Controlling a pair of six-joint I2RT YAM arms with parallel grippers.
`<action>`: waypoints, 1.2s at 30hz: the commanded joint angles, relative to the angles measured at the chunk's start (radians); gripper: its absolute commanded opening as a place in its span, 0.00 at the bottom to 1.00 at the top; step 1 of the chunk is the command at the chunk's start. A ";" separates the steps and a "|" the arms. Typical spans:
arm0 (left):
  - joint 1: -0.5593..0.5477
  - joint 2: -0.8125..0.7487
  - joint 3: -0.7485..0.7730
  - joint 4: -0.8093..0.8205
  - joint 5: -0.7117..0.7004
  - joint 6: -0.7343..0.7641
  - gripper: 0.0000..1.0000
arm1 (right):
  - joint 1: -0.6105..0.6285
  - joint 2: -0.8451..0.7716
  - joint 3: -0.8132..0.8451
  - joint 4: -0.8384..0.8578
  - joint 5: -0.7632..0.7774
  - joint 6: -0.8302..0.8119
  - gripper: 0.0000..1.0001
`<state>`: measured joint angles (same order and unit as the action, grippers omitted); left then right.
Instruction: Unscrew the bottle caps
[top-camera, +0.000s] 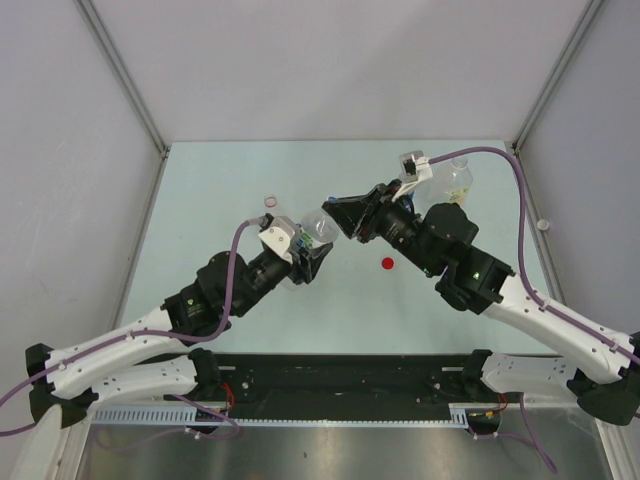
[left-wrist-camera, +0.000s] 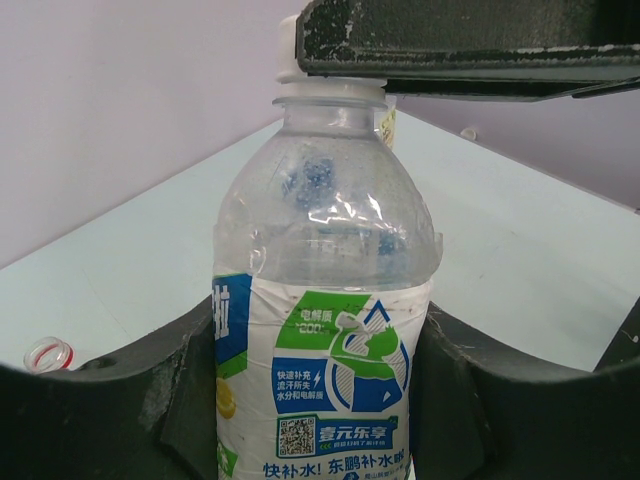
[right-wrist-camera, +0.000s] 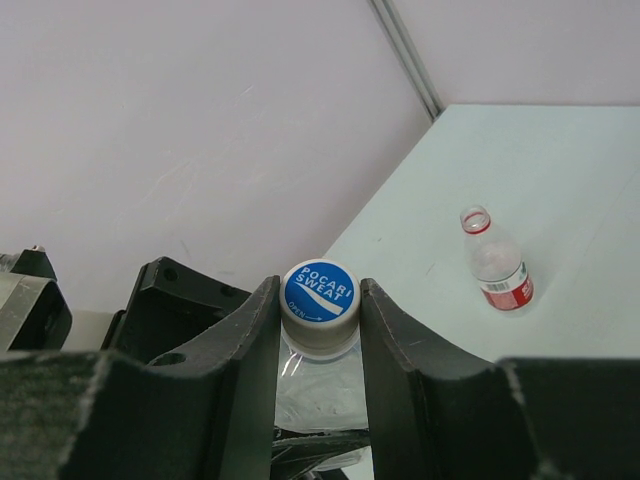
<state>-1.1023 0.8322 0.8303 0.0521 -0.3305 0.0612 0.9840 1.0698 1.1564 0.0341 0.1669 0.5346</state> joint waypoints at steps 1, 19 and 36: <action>-0.014 -0.012 0.012 0.038 0.045 0.002 0.00 | 0.007 -0.027 0.020 -0.002 -0.093 -0.077 0.00; 0.228 0.082 0.113 0.123 1.120 -0.316 0.01 | -0.007 -0.111 0.017 0.052 -0.863 -0.265 0.00; 0.297 0.312 0.196 0.482 1.529 -0.667 0.00 | -0.013 -0.107 0.014 0.012 -1.224 -0.266 0.00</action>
<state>-0.8177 1.0946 0.9943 0.4946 1.2991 -0.5159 0.9424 0.9150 1.1801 0.1520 -0.8768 0.2523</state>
